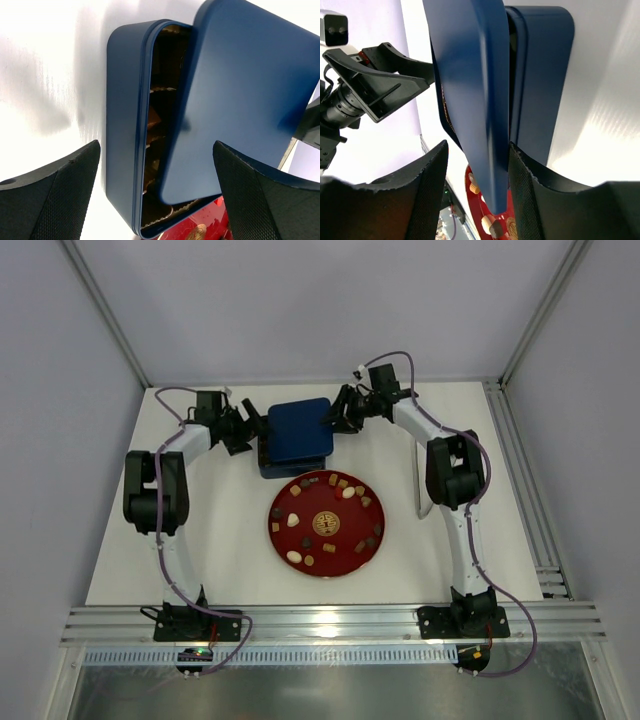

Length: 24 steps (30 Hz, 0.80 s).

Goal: Pack the chocolate

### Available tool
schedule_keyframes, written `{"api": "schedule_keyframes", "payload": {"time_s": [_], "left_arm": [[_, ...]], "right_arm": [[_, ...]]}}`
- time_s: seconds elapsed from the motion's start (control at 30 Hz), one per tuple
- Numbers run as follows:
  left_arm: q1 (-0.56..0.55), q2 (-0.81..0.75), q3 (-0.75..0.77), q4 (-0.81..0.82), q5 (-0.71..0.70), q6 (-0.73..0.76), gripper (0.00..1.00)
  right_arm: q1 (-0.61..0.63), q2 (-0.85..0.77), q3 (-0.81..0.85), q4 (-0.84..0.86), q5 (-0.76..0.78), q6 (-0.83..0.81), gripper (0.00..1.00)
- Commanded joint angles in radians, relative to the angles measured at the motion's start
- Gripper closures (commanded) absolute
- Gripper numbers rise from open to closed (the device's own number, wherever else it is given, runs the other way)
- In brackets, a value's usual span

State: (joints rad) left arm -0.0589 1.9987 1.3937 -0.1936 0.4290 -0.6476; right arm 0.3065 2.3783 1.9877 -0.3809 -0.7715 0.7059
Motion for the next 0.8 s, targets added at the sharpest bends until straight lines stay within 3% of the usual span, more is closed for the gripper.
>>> {"api": "schedule_keyframes", "payload": {"time_s": [0.0, 0.37, 0.77], "left_arm": [[-0.002, 0.015, 0.047, 0.034, 0.024, -0.004, 0.09], [-0.004, 0.023, 0.054, 0.033, 0.022, -0.003, 0.09], [-0.009, 0.031, 0.059, 0.031, 0.022, -0.003, 0.09]], "right_arm": [[0.016, 0.01, 0.071, -0.062, 0.02, -0.046, 0.48], [0.016, 0.041, 0.095, -0.136, 0.086, -0.095, 0.58], [0.032, 0.041, 0.137, -0.19, 0.164, -0.157, 0.6]]}}
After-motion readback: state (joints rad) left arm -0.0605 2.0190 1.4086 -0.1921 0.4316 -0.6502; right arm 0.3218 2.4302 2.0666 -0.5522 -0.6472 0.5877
